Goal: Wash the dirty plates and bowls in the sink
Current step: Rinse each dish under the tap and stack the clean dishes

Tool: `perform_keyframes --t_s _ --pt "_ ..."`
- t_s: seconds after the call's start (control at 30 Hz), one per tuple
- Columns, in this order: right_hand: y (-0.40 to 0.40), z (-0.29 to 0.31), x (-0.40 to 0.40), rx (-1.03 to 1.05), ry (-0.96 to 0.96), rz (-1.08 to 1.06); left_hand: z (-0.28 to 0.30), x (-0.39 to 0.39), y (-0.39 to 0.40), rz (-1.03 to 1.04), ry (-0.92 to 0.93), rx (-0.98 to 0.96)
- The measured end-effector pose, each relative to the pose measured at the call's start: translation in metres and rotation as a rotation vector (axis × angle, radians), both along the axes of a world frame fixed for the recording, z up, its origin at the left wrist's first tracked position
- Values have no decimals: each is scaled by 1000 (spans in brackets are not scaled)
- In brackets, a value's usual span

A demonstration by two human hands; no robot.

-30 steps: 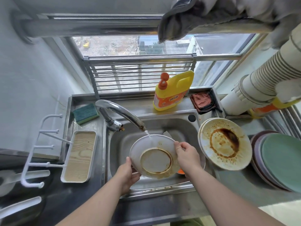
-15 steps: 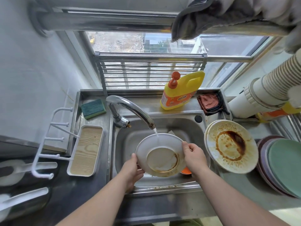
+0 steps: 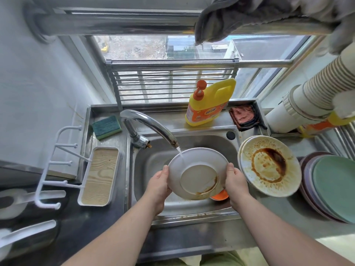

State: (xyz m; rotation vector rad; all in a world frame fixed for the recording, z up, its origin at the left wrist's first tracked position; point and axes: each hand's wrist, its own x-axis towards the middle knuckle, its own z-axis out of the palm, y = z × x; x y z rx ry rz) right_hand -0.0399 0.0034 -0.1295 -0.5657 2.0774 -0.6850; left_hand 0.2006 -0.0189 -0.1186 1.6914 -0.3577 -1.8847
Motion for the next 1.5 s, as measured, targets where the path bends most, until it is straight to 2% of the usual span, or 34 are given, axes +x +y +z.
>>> perform_keyframes --t_s 0.1,0.3,0.5,0.8,0.93,1.2,1.33,1.5 --pt "-1 8 3 -11 109 91 -2 -1 -1 58 8 20" --pt "-10 31 13 -105 347 397 -12 6 1 208 31 176" --pt "-20 48 40 -205 372 580 -23 14 6 280 31 337" --pt "-54 54 66 -225 310 686 -29 28 9 485 95 347" --pt "-59 42 61 -155 207 540 -15 33 5 493 100 207" --pt "-23 -12 23 72 -38 88 -4 16 -1 114 -204 -99" --pt "-17 -21 11 109 -155 -139 10 -4 -16 -47 -244 -203" --pt "-8 -30 8 230 -365 -325 26 -21 -46 -204 -250 -244"
